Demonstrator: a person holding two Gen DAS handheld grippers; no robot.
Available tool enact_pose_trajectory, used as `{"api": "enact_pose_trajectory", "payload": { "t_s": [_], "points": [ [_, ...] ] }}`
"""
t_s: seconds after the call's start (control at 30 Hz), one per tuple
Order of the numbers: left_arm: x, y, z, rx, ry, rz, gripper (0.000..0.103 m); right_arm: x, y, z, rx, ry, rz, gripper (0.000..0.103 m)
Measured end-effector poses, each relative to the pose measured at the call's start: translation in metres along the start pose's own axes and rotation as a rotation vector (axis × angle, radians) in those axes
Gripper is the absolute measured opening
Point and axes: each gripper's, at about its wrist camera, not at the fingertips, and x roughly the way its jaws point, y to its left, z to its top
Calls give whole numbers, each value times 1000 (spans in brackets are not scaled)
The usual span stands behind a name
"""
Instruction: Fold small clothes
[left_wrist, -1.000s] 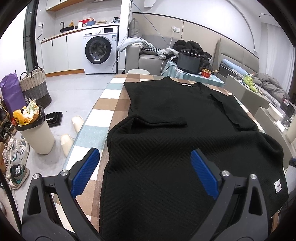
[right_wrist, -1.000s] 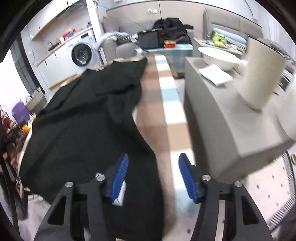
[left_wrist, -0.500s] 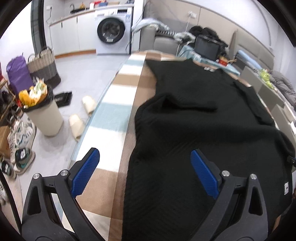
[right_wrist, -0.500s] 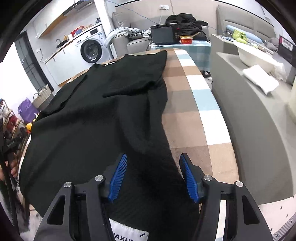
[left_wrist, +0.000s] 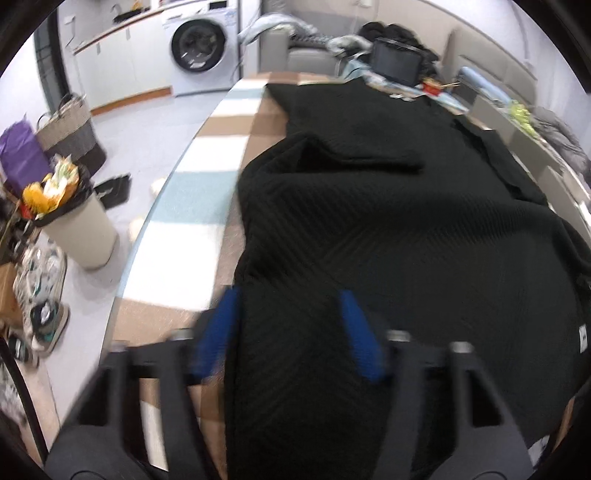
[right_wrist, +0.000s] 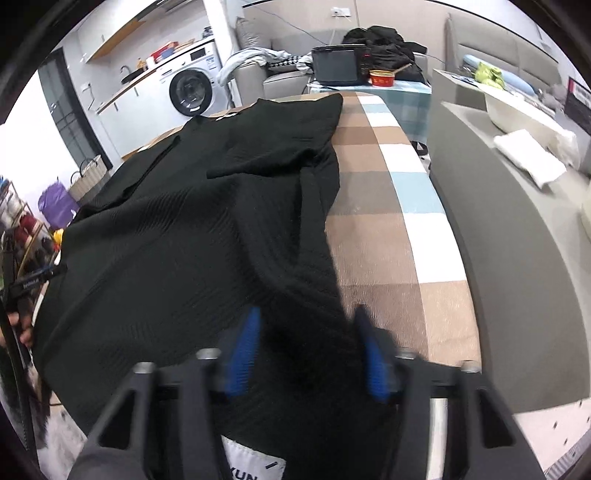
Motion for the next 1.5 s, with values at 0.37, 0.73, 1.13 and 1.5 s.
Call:
{"api": "enact_pose_trajectory", "payload": {
  "t_s": [0.37, 0.73, 1.13, 1.5],
  "points": [
    [-41, 18, 20, -51, -160, -140, 5, -39, -24, 25, 157, -231, 108, 6],
    [-35, 15, 50, -84, -185, -143, 5, -25, -30, 51, 254, -269, 140, 9],
    [-18, 17, 13, -44, -81, -68, 63, -9, -26, 17, 60, -60, 64, 48],
    [-15, 6, 3, 21, -75, -128, 5, -16, -13, 12, -79, -91, 73, 5]
  ]
}}
